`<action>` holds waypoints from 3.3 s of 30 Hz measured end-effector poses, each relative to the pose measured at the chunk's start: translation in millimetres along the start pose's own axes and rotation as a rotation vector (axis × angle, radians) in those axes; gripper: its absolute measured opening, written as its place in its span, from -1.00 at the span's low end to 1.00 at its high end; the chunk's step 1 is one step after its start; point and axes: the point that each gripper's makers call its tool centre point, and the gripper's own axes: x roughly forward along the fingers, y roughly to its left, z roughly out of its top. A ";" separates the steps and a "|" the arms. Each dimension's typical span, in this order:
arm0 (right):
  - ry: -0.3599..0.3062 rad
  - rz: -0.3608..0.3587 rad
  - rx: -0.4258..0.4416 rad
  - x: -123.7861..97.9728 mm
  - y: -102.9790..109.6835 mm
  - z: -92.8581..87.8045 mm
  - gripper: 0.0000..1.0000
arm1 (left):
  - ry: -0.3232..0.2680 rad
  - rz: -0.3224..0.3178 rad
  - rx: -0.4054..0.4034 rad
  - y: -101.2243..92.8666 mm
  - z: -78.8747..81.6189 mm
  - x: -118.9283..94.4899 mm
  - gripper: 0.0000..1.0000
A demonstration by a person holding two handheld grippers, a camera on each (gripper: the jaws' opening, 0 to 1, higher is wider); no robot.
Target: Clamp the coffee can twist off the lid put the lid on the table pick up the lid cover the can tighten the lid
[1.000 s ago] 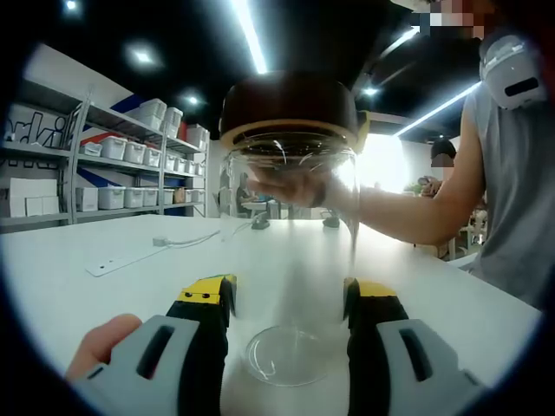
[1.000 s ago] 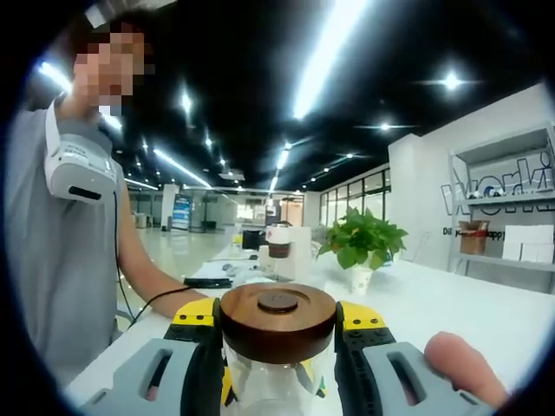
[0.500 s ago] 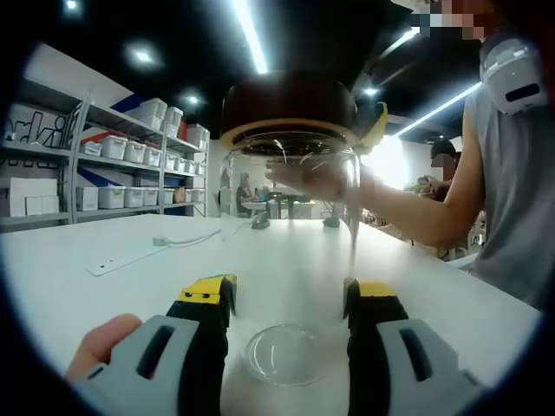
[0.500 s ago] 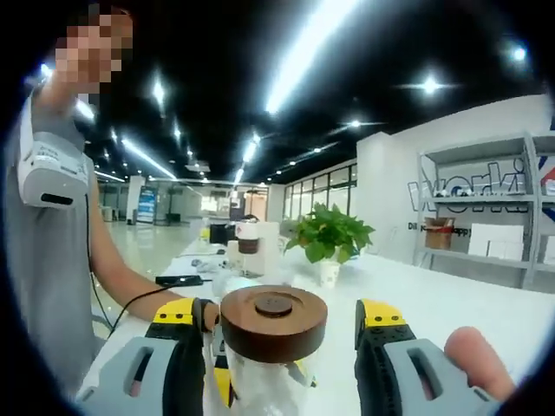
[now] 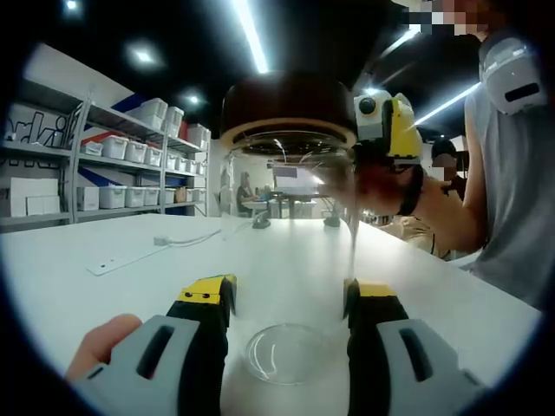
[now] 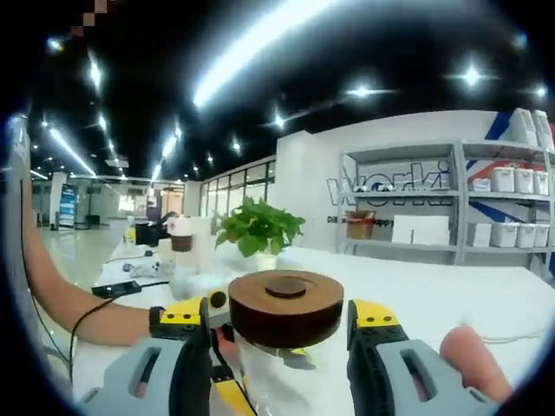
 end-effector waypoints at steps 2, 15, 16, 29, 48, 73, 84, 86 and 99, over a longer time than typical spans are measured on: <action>-0.018 -0.063 -0.038 -1.8 -6.8 3.9 0.14 | 0.001 0.001 0.000 0.1 -0.1 -0.1 -0.12; -0.076 -0.192 -0.074 -6.0 -7.0 18.9 0.01 | 0.003 0.000 0.000 1.7 -0.6 0.1 -0.12; -0.070 -0.195 -0.084 -4.9 -6.5 18.8 0.00 | 0.003 0.000 0.000 1.8 -0.7 0.1 -0.12; -0.048 -0.218 -0.107 -3.8 -4.5 13.9 -0.07 | 0.006 0.000 0.003 1.3 -0.6 0.2 -0.12; -0.066 0.099 -0.071 0.2 -7.8 11.9 -0.09 | 0.007 0.000 0.005 0.2 -1.2 0.0 -0.13; -0.056 0.287 -0.081 2.8 -6.8 12.9 -0.09 | 0.009 0.004 0.004 0.6 -2.0 0.4 -0.13; -0.082 0.431 -0.063 2.7 -5.5 13.7 -0.09 | 0.011 0.004 0.008 0.3 -2.3 0.4 -0.13; -0.083 0.446 -0.072 2.4 -3.8 14.0 -0.09 | 0.011 0.004 0.008 0.4 -2.3 0.3 -0.13; -0.087 0.524 -0.070 1.7 -2.2 14.6 -0.09 | 0.013 0.001 0.009 -0.3 -2.7 0.0 -0.13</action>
